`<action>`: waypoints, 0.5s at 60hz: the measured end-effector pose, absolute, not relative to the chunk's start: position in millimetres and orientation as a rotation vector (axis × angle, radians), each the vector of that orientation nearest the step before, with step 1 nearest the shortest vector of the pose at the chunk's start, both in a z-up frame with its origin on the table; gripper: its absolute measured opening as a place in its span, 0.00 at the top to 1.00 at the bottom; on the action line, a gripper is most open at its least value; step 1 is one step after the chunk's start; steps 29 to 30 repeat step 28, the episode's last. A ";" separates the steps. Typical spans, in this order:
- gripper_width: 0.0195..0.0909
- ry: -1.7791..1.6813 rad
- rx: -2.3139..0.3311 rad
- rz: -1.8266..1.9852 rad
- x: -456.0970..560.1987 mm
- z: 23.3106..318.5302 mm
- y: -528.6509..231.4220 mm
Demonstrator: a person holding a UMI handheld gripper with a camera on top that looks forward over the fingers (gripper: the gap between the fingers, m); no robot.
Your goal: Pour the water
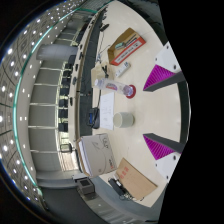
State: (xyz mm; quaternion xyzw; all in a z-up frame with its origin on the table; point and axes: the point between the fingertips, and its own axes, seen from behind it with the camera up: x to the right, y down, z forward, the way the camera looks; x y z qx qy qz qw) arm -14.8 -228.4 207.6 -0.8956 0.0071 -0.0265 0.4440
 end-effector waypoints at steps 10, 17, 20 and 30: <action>0.07 0.007 -2.226 -0.059 -39.7 213.5 -258.1; 0.07 -0.002 -2.207 -0.104 -38.9 220.9 -264.3; 0.07 -0.009 -2.205 -0.116 -39.0 224.4 -265.2; 0.07 -0.032 -2.180 -0.143 -43.3 236.3 -264.1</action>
